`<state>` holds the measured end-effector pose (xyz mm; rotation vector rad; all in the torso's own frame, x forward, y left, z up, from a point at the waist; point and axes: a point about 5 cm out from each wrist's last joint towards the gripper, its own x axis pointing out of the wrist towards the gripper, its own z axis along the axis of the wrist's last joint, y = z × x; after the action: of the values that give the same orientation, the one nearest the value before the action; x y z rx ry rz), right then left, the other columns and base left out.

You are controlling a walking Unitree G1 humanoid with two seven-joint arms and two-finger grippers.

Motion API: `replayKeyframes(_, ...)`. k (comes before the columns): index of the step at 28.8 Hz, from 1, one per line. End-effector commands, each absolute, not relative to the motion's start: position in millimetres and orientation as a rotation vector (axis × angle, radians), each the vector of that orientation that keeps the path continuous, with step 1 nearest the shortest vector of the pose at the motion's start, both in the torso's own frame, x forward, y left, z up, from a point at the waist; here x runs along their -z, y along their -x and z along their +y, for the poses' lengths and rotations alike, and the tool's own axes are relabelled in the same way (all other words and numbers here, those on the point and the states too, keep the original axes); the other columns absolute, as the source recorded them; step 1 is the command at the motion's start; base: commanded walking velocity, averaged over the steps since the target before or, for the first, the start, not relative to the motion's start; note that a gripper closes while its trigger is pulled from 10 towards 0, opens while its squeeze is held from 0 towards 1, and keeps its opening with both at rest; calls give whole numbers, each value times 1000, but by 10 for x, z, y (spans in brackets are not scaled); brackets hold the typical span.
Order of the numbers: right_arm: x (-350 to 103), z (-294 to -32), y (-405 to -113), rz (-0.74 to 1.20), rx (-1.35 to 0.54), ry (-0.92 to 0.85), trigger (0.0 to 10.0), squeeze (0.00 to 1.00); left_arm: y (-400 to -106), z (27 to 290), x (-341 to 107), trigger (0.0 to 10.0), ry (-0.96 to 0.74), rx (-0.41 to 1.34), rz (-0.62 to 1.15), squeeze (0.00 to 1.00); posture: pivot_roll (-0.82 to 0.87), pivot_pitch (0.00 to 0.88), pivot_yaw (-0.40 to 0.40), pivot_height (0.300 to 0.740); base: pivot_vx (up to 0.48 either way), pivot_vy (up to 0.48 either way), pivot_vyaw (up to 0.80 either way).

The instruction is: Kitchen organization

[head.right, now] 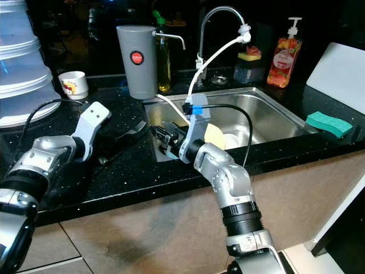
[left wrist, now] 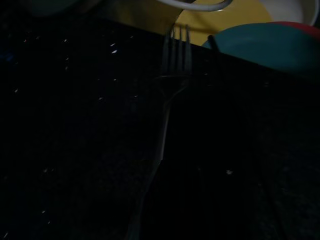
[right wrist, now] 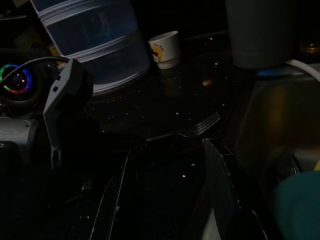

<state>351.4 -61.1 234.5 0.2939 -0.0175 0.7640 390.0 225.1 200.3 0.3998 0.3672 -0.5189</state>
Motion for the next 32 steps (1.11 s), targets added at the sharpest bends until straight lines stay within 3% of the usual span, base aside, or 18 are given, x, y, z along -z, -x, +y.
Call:
replayKeyframes(1,-2335,-606,-3507,-4,-766,-308,10000,0,-3817,2414,-1747,0,-397,465,496,0,28,18,4,740,0,0,0)
replayKeyframes(10,-2343,-610,-3518,-4,-758,-323,10000,0,-3867,2388,-1887,0,-369,449,394,0,28,17,5,740,0,0,0)
replayKeyframes(12,-2370,-631,-3531,-13,-743,-352,10000,0,-3912,2211,-2126,0,-211,543,191,0,30,16,6,740,0,0,0)
replayKeyframes(13,-2370,-631,-3531,-13,-743,-352,10000,0,-3912,2211,-2126,0,-211,543,191,0,30,16,6,740,0,0,0)
replayKeyframes(14,-2412,-657,-3550,-29,-726,-389,10000,0,-3904,2036,-2407,0,-17,647,-31,0,31,17,7,740,0,0,0)
replayKeyframes(18,-2495,-668,-3557,-65,-720,-447,10000,0,-3849,1888,-2580,0,139,674,-194,0,35,15,4,740,0,0,0)
replayKeyframes(28,-2515,-670,-3561,-76,-701,-478,10000,0,-3741,1754,-2462,0,86,678,-195,0,40,14,-1,740,0,0,0)
replayKeyframes(31,-2509,-675,-3569,-71,-695,-471,10000,0,-3781,1886,-2303,0,-162,574,-82,0,44,20,-9,740,0,0,0)
replayKeyframes(32,-2504,-674,-3570,-69,-695,-471,10000,0,-3807,1941,-2266,7098,-226,529,-58,0,44,20,-9,740,0,0,0)
